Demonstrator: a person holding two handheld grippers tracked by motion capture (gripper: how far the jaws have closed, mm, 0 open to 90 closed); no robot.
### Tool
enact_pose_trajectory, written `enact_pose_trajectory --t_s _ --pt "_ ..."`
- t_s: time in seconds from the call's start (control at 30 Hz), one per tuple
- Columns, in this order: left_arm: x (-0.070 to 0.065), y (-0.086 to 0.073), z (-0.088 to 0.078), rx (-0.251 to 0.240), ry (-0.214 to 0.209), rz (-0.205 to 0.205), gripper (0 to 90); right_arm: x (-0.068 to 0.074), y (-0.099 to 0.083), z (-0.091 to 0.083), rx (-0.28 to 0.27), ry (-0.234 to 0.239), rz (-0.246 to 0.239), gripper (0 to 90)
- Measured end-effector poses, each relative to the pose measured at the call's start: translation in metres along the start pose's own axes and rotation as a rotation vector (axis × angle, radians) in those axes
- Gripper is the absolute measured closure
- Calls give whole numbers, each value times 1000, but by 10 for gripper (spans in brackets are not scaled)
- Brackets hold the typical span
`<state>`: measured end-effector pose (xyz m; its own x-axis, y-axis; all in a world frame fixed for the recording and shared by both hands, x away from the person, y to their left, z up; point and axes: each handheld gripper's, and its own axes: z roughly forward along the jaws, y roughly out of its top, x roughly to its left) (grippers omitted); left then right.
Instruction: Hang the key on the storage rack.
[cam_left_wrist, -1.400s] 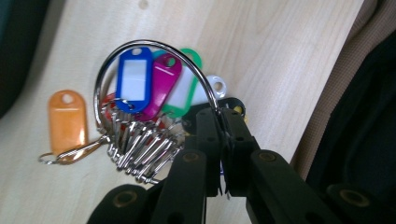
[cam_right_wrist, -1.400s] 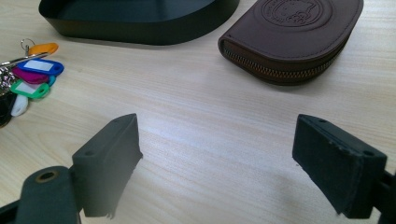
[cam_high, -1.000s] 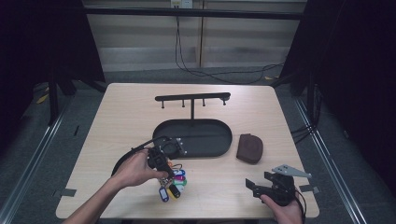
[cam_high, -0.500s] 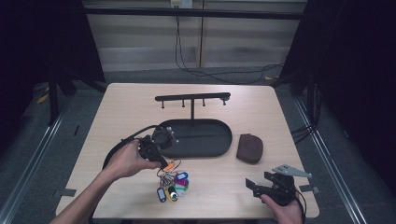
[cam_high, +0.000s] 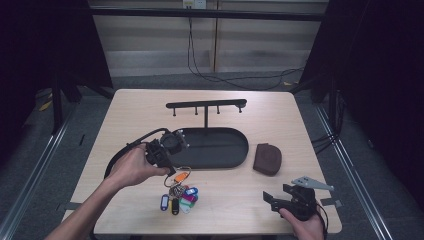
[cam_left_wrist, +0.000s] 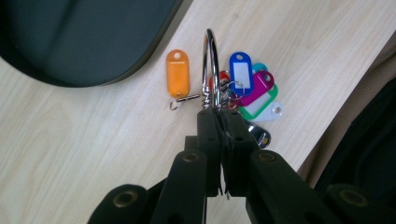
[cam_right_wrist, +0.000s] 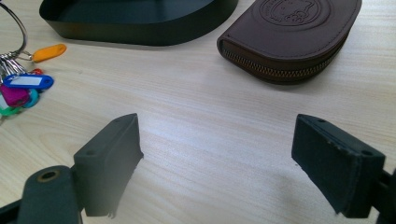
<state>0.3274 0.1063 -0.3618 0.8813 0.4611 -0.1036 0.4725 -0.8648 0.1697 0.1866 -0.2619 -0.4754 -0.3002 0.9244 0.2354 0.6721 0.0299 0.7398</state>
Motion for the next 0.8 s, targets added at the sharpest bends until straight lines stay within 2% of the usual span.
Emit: enact_pose_trajectory --t_s 0.07,0.2,0.3,0.47,0.5,0.6,0.63,0.8 --pt "1 1 -3 11 4 3 879 0 0 0 -1 0 1 154" --pt "2 3 -9 7 14 -19 879 0 0 0 1 -1 1 154" --pt "-1 6 -15 28 35 -25 879 0 0 0 2 0 1 154" --pt "-2 7 -21 40 28 4 879 0 0 0 2 0 2 154" --pt "-2 7 -23 32 26 -4 879 0 0 0 3 0 2 154" --pt "-2 9 -28 29 17 8 879 0 0 1 5 2 2 154" --pt "-2 10 -32 16 27 -4 879 -1 0 1 7 1 3 154" --pt "0 12 -40 26 18 1 879 -1 0 2 12 6 8 154"
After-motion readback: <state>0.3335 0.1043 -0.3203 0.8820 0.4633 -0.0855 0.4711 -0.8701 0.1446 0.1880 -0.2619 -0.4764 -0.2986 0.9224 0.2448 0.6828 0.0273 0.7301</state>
